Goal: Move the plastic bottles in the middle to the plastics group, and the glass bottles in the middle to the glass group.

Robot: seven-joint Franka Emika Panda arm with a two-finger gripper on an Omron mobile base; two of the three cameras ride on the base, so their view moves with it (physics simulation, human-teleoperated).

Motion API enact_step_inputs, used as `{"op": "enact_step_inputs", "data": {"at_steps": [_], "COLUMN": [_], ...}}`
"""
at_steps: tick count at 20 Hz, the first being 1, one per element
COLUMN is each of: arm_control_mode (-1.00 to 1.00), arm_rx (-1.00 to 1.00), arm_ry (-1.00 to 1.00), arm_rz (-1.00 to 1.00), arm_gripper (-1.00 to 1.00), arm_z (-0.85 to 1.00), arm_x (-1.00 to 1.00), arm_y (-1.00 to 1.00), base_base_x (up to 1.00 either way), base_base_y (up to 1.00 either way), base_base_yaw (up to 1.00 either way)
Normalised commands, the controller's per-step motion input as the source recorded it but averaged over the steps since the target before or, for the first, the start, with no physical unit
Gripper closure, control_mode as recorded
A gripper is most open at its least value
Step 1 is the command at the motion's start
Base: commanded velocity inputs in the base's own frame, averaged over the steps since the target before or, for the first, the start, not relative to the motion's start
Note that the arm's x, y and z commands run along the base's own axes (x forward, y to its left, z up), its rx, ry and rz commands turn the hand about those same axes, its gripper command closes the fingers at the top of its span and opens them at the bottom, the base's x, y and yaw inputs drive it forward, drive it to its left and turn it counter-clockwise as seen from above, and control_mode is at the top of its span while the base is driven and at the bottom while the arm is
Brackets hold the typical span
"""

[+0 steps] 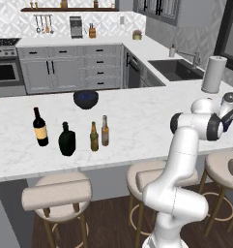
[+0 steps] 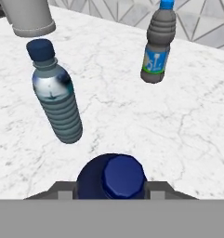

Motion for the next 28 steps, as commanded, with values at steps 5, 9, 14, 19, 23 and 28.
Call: {"op": "enact_step_inputs", "data": {"at_steps": [5, 9, 14, 19, 23, 28], "arm_control_mode": [-1.0, -1.0, -1.0, -1.0, -1.0, -1.0], "arm_rx": [0.0, 0.0, -0.01, -0.02, 0.0, 0.0], "arm_ry": [0.0, 0.0, -0.01, -0.02, -0.06, -0.07], "arm_rz": [0.0, 0.0, 0.0, 0.01, 0.14, 0.25], "arm_gripper": [-1.0, -1.0, -1.0, -1.0, -1.0, -1.0], "arm_z": [0.0, 0.02, 0.44, 0.76, 0.38, 0.26], "arm_x": [0.0, 0.0, -0.13, -0.52, -0.85, -0.66], "arm_y": [0.0, 0.07, 0.16, 0.29, 0.34, 0.44], "base_base_x": [0.0, 0.0, 0.0, 0.0, 0.0, 0.0], "base_base_y": [0.0, 0.0, 0.0, 0.0, 0.0, 0.0], "base_base_yaw": [0.0, 0.0, 0.0, 0.0, 0.0, 0.0]}}
